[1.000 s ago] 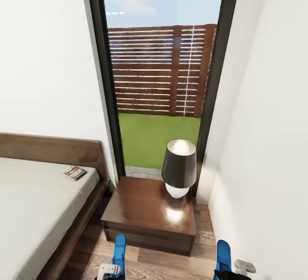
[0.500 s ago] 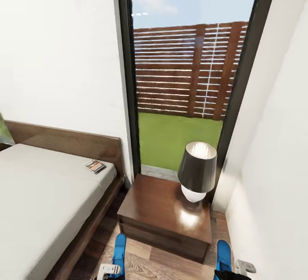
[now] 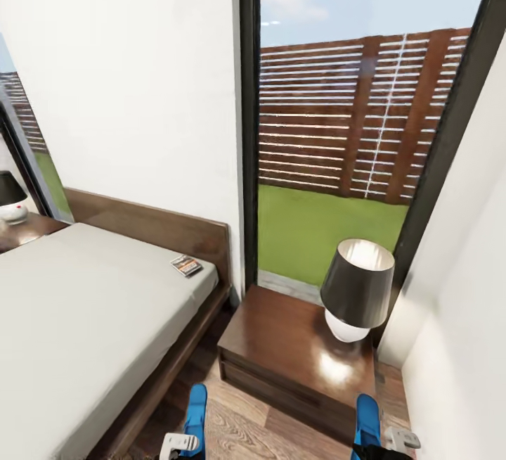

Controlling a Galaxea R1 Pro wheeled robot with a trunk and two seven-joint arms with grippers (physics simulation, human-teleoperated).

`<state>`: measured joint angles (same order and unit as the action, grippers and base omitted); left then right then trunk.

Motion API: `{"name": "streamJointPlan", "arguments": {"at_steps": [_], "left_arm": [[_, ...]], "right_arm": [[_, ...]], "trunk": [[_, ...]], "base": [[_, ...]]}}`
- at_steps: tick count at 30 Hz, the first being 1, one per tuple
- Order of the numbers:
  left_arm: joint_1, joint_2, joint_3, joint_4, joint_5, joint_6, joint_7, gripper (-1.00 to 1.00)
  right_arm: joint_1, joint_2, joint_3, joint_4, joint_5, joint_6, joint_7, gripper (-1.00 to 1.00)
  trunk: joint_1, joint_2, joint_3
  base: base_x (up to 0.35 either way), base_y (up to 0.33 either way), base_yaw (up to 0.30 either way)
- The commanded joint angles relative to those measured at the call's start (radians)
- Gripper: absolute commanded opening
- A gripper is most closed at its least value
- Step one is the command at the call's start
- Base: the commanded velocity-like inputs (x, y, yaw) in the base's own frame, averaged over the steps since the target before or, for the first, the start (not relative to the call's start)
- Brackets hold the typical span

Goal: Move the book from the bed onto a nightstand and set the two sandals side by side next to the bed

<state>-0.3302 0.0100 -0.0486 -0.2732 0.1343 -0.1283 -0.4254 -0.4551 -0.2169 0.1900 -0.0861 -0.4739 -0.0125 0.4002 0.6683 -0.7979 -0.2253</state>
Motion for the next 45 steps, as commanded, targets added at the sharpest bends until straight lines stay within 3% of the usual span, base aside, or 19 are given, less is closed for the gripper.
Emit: {"name": "streamJointPlan", "arguments": {"at_steps": [1, 45], "left_arm": [[-0.001, 0.001, -0.005, 0.002, 0.01, -0.002, -0.003, -1.0], [-0.001, -0.001, -0.006, 0.002, 0.01, -0.003, -0.003, -1.0]], "right_arm": [[-0.001, -0.001, 0.008, 0.0, -0.01, -0.001, 0.003, -1.0], [-0.001, -0.001, 0.008, 0.0, -0.011, -0.001, 0.004, -1.0]], "trunk": [[0.0, -0.001, -0.001], [0.0, -0.001, -0.001]], "base": [[0.0, 0.0, 0.29], [0.0, 0.0, 0.29]]}}
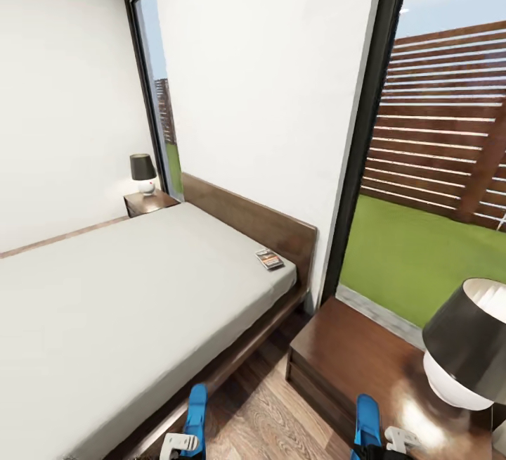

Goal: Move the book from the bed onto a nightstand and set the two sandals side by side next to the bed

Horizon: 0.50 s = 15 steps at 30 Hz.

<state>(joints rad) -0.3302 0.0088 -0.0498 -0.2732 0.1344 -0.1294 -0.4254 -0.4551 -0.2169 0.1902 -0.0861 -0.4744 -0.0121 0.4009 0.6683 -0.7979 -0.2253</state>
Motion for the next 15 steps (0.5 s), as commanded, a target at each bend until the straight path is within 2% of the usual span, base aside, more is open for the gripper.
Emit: {"name": "streamJointPlan", "arguments": {"at_steps": [1, 15], "left_arm": [[-0.001, 0.0, -0.005, 0.002, 0.01, -0.002, -0.003, -1.0], [-0.001, 0.0, -0.005, 0.002, 0.01, -0.003, -0.005, -1.0]], "right_arm": [[-0.001, -0.001, 0.008, 0.0, -0.01, -0.001, 0.003, -1.0], [-0.001, -0.001, 0.008, 0.0, -0.009, -0.002, 0.003, -1.0]], "trunk": [[0.0, -0.001, -0.001], [0.0, -0.001, -0.001]], "base": [[0.0, 0.0, 0.29], [-0.047, 0.0, 0.29]]}}
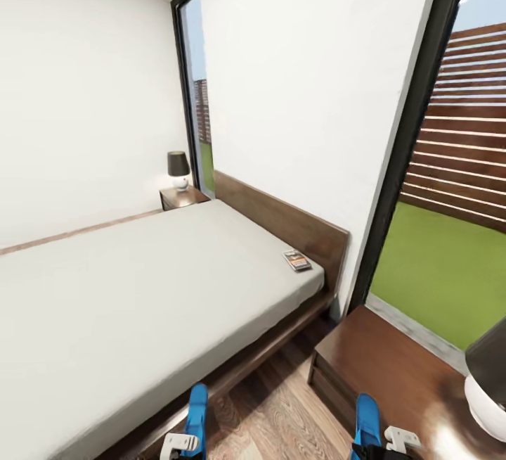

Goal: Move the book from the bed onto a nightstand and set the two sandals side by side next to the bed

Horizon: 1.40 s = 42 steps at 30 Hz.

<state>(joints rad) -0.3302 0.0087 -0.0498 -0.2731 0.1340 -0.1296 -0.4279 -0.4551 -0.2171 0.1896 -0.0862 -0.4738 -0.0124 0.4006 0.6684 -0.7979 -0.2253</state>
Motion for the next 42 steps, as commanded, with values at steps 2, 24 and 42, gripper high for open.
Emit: {"name": "streamJointPlan", "arguments": {"at_steps": [2, 24, 42], "left_arm": [[-0.001, 0.001, -0.005, 0.002, 0.01, -0.002, -0.001, -1.0], [-0.001, 0.0, -0.005, 0.002, 0.01, -0.002, 0.0, -1.0], [-0.001, 0.0, -0.005, 0.002, 0.01, -0.002, 0.0, -1.0]], "right_arm": [[-0.001, 0.0, 0.008, 0.0, -0.01, -0.001, 0.003, -1.0], [-0.001, 0.0, 0.008, 0.0, -0.01, -0.001, 0.003, -1.0], [-0.001, 0.0, 0.008, 0.0, -0.01, -0.001, 0.004, -1.0]], "trunk": [[0.0, -0.001, -0.001], [0.0, -0.001, -0.001], [0.0, -0.001, -0.001]], "base": [[-0.005, 0.0, 0.29], [0.0, 0.0, 0.29], [0.0, 0.0, 0.29]]}}
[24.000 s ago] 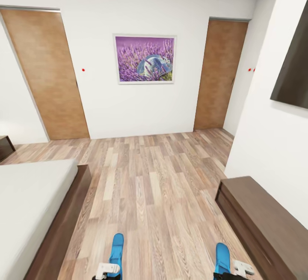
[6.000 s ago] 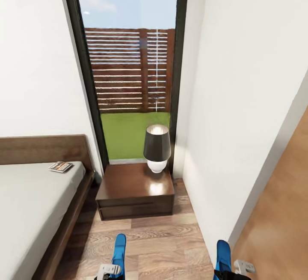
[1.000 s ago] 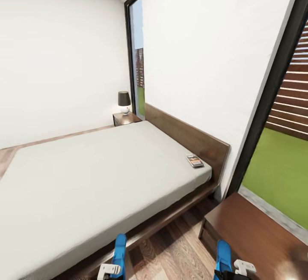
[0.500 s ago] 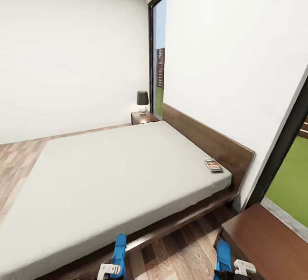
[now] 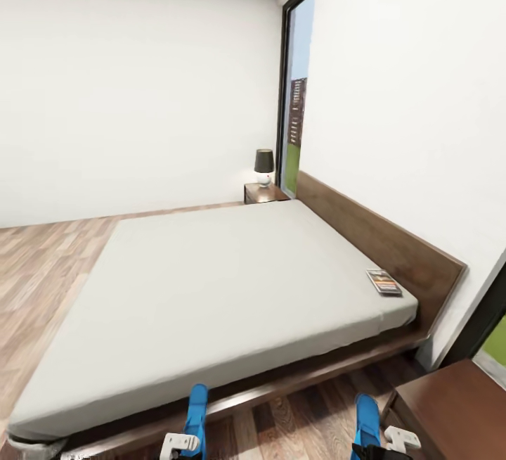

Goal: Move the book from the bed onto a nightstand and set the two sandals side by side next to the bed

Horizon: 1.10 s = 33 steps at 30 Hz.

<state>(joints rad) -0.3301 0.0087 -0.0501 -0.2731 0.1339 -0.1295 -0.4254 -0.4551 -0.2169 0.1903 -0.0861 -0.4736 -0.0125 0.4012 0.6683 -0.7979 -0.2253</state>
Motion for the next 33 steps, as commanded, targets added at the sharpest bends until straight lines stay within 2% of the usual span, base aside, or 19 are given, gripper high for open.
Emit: {"name": "streamJointPlan", "arguments": {"at_steps": [1, 33], "left_arm": [[-0.001, 0.001, -0.005, 0.002, 0.01, -0.002, -0.003, -1.0], [-0.001, 0.001, -0.005, 0.002, 0.01, -0.002, -0.003, -1.0]], "right_arm": [[-0.001, 0.0, 0.008, 0.0, -0.01, -0.001, 0.003, -1.0], [-0.001, 0.0, 0.008, 0.0, -0.01, -0.001, 0.002, -1.0]], "trunk": [[0.0, -0.001, -0.001], [0.0, -0.001, -0.001]], "base": [[0.0, 0.0, 0.29], [0.0, 0.0, 0.29]]}}
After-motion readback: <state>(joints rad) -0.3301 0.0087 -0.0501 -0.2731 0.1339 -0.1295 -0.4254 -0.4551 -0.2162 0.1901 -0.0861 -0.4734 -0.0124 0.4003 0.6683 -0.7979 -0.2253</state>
